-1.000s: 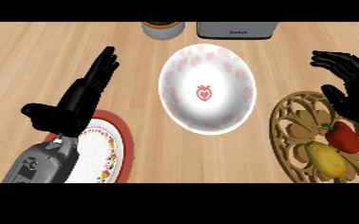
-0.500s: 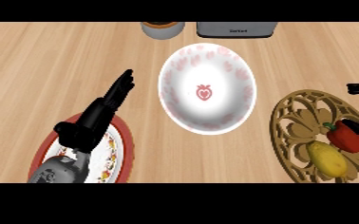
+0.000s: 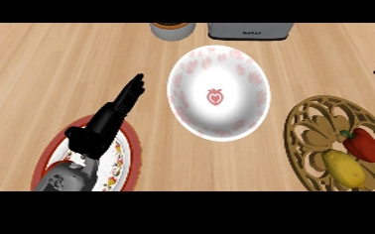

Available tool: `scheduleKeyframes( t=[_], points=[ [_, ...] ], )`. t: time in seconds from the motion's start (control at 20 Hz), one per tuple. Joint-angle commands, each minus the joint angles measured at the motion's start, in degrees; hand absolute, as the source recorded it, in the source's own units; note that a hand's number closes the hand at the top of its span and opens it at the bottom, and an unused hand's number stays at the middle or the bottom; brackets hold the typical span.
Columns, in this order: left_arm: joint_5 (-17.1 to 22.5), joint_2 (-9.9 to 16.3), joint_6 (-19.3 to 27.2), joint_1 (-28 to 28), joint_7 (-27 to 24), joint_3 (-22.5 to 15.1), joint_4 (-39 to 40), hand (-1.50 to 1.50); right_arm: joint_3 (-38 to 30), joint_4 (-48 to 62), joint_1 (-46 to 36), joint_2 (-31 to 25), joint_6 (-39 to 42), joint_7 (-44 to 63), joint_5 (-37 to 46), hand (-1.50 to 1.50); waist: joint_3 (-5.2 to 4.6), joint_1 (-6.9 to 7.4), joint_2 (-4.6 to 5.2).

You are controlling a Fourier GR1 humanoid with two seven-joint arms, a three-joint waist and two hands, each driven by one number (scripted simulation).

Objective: Pick the bell pepper from the placemat and place it in the bowl

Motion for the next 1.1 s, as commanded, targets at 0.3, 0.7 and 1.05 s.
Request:
scheduleKeyframes(
  t=[0.3, 0.7, 1.05],
  points=[
    [-0.04, -0.27, -0.87, -1.25, 2.22, 0.12, -1.13, 0.00, 11.22, -7.20, -5.88, -14.62, 23.19, 15.30, 10.11, -1.50, -0.02, 1.00, -0.04],
    [-1.18, -1.17, -1.56, -0.42, 1.21, 2.82, 0.23, 0.00, 10.88, -18.81, -5.05, -7.52, 31.41, 32.28, 7.87, -1.50, 0.06, -1.14, -0.38],
    [-2.82, -2.56, -4.45, 1.76, -0.72, 4.40, 1.78, 0.00, 8.00, -18.99, -1.18, -0.95, 29.48, 31.10, 16.98, -1.50, 0.11, -0.92, -0.23]
  ],
)
